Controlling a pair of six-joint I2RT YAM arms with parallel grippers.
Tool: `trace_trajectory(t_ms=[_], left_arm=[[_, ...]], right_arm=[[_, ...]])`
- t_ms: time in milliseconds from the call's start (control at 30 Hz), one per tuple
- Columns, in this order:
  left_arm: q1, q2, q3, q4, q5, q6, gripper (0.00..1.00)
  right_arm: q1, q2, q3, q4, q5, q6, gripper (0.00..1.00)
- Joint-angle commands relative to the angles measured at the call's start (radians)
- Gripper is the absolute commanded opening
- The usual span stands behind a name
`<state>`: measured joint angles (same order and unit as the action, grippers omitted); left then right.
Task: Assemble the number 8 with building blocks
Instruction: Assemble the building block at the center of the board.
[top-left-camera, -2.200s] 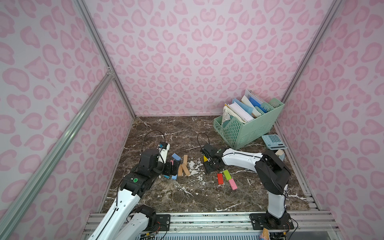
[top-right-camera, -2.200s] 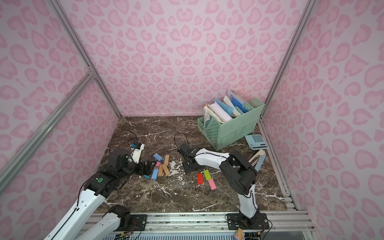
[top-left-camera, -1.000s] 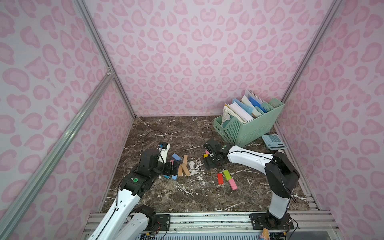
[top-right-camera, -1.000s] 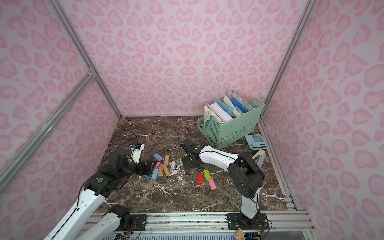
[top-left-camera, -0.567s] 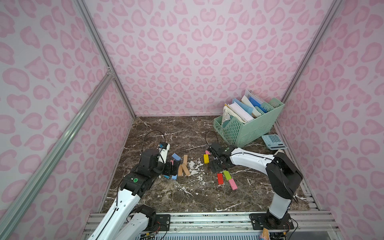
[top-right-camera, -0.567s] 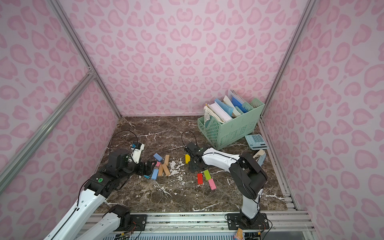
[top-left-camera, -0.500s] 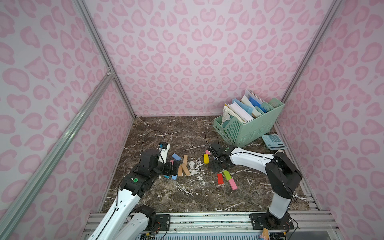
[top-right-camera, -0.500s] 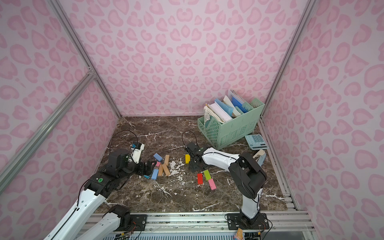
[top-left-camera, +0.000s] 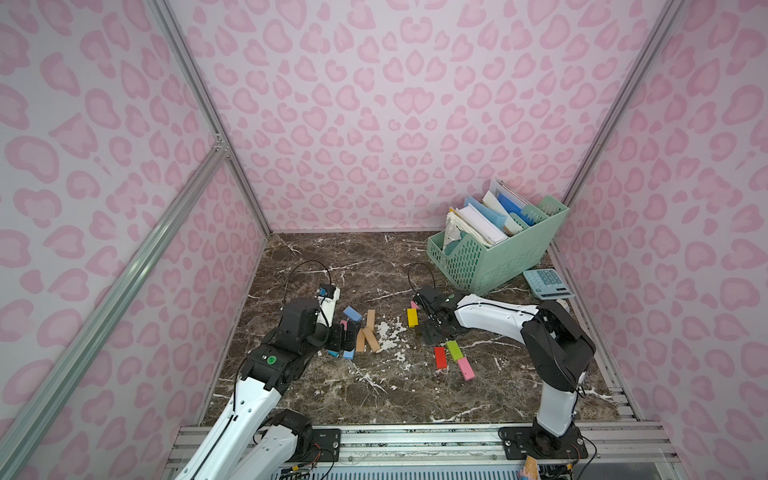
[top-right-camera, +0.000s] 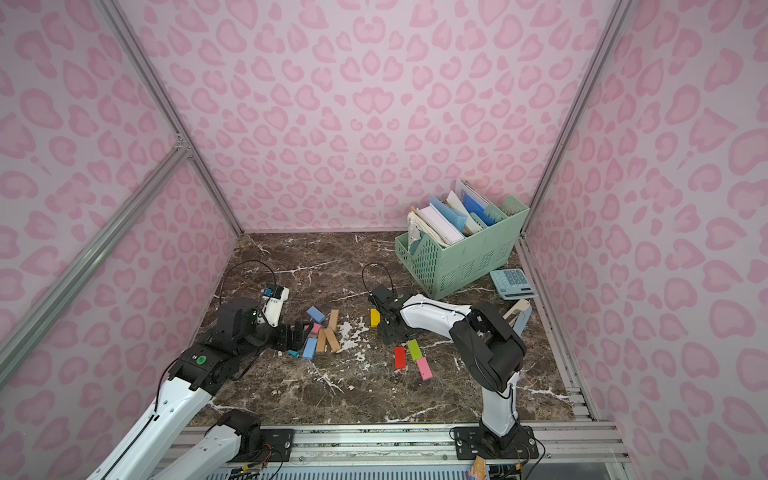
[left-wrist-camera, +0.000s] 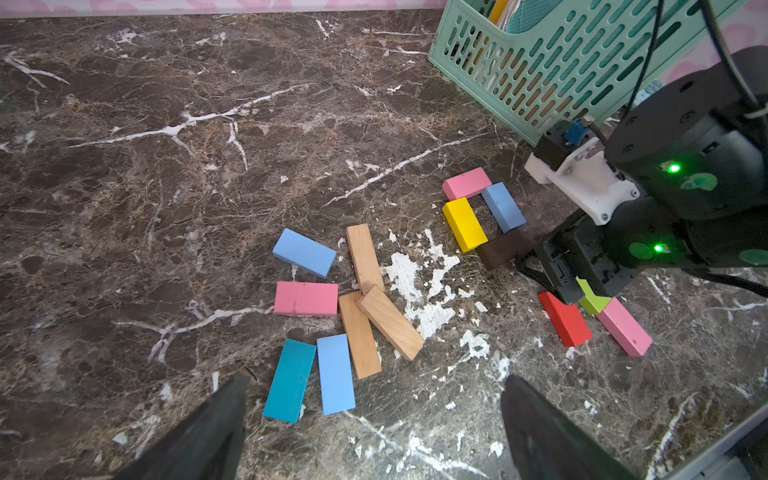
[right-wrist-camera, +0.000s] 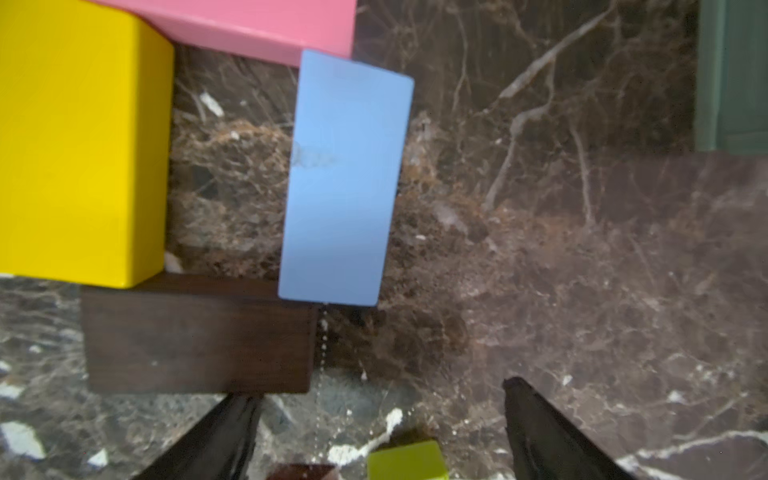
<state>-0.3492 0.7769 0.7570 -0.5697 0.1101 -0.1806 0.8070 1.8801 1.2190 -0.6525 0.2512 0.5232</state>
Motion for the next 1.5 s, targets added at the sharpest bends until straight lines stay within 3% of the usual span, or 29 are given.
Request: trace_trajectory(t_ms=[0,433,733,900,1100,1467], left_arm=[[-0.002,-0.001,-0.001,0.005,-0.005,0.008,0.98],[-0.001,-0.001,-0.001,0.005,-0.005,0.009,0.98],[-0.002,-0.002,0.001,0.005,-0.003,0.009,0.98],[-0.003,-0.002,0.0,0.007,0.0,0.009,0.98],[-0.002,-0.004,0.001,0.005,0.0,0.009,0.98],[-0.003,-0.004,0.001,0.007,0.002,0.007,0.98]], right_arm=[[0.0,0.004,0.01,-0.013,0.011,-0.001,0.93],[-0.004,-0.237,-0.044,0.039,-0.101,-0.001,0.92],[-0.034,-0.381,-0.261,0.106,-0.207,0.015,0.84],[-0.059,-0.438,-0.351,0.104,-0.233,0.013,0.71],[-0.052,-0.476,-0.388,0.125,-0.304,0.043,0.7],[0.058,-0.417,-0.355,0.111,-0.251,0.167,0.68]])
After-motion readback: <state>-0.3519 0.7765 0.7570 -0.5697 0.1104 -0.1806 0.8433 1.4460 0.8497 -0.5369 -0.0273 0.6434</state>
